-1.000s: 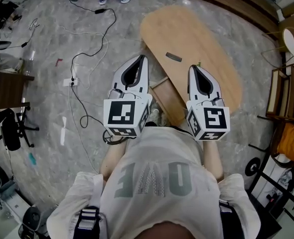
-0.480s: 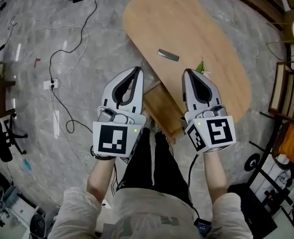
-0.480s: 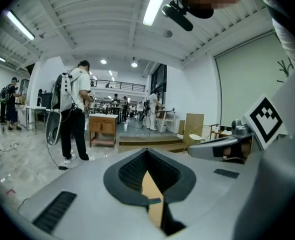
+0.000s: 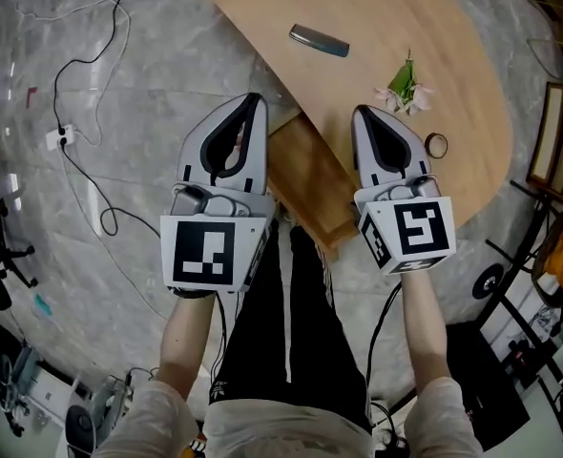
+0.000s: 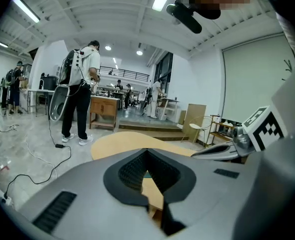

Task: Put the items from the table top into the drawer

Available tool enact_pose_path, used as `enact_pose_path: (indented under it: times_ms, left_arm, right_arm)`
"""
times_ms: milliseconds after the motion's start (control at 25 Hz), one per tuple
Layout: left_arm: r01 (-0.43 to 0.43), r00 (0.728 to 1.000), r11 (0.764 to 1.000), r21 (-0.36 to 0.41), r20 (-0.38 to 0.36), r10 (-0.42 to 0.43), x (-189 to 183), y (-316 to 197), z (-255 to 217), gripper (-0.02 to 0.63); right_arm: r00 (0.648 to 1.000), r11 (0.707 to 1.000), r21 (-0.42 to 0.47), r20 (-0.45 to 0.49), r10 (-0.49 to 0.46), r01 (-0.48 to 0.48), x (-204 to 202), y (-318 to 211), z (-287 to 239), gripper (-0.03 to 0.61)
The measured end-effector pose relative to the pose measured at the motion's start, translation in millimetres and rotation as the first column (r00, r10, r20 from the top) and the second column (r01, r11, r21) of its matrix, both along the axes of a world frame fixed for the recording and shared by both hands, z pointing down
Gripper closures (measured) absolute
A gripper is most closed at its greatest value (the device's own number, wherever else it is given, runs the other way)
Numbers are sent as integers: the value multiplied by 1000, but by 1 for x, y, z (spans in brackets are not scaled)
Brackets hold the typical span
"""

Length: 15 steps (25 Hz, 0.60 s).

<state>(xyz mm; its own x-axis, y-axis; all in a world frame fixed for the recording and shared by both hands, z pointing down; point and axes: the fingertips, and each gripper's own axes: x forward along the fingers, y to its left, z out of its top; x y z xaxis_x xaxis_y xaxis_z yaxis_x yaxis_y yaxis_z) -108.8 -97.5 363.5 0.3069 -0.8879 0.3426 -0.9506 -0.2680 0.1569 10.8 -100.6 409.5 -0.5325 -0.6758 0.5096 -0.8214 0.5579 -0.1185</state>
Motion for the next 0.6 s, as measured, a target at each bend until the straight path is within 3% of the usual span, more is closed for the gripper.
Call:
enact_pose_path:
  times_ms: [360, 440, 520, 560, 600]
  left_arm:
    - [-5, 1000, 1000, -26, 16, 6, 1, 9, 17, 606]
    - [-7, 1000, 1000, -27, 19, 8, -1, 7, 17, 606]
    - [-8, 1000, 1000, -22, 9, 8, -2, 3, 17, 606]
    - [-9, 1000, 1000, -20, 3, 9, -3, 0, 18, 606]
    - [-10, 1000, 1000, -19, -2, 10, -4, -1, 19, 606]
  right_arm:
    - [998, 998, -34, -41, -49, 48, -1, 6, 27, 577]
    - [991, 992, -54, -66, -114, 111, -8, 0, 30, 577]
    - [960, 961, -119, -101, -261, 249, -24, -3, 41, 577]
    - [927, 928, -159, -116, -357, 338, -34, -4, 48, 464]
    - [888, 891, -192, -133, -440, 412, -44, -5, 55, 302]
